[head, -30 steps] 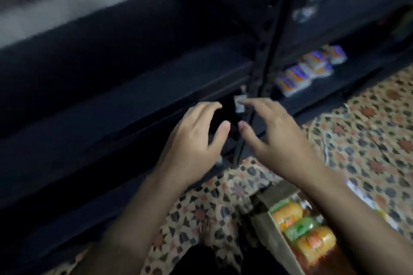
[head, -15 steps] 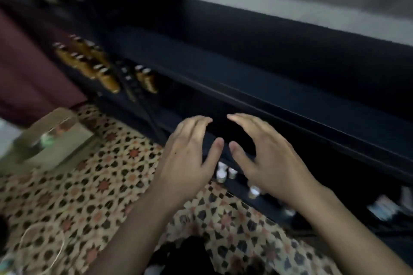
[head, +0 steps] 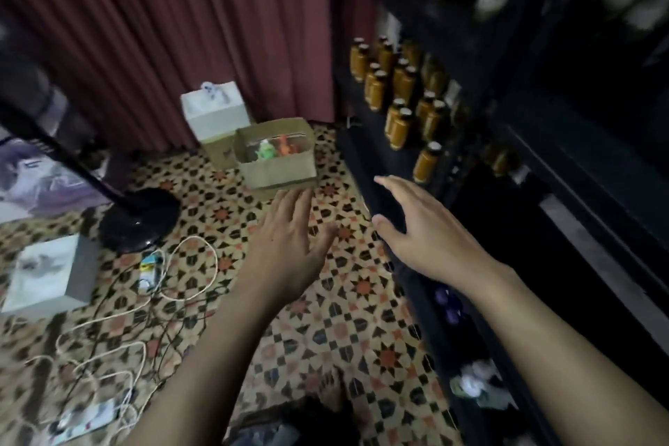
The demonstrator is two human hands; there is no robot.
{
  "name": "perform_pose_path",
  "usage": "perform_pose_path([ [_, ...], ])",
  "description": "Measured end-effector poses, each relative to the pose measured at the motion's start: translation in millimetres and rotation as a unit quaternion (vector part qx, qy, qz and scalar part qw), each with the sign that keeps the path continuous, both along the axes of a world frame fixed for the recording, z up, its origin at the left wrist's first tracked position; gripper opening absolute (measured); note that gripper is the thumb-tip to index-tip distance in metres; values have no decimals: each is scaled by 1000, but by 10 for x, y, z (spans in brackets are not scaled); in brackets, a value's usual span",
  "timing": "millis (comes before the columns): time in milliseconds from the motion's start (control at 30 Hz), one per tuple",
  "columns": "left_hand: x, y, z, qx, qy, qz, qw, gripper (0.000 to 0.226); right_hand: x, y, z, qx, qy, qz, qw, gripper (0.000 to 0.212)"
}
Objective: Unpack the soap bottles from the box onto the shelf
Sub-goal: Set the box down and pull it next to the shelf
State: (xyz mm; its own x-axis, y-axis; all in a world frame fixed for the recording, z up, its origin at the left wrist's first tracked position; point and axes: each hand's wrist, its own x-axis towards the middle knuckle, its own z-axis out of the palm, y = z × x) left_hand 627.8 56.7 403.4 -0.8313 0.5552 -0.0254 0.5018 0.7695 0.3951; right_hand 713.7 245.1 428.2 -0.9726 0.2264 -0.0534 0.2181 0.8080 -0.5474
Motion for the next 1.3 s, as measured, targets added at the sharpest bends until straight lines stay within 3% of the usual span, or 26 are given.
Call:
perform_pose_path([
  [333, -2010, -492, -319, -8, -112, 115, 987, 72, -2363, -73, -244, -4, -90, 58, 994, 65],
  [667, -3647, -171, -736, 2, -169, 132, 977, 69, -4108, 206, -772, -10, -138, 84, 987, 64],
  [967, -5449, 282, -1063, -11, -217, 161, 963, 71, -6070, 836, -1239, -41, -183, 55, 981, 62],
  [1300, -7038, 316, -1530, -1, -283, 185, 941, 58, -7479, 1055, -1870, -63, -255, 13, 965, 62],
])
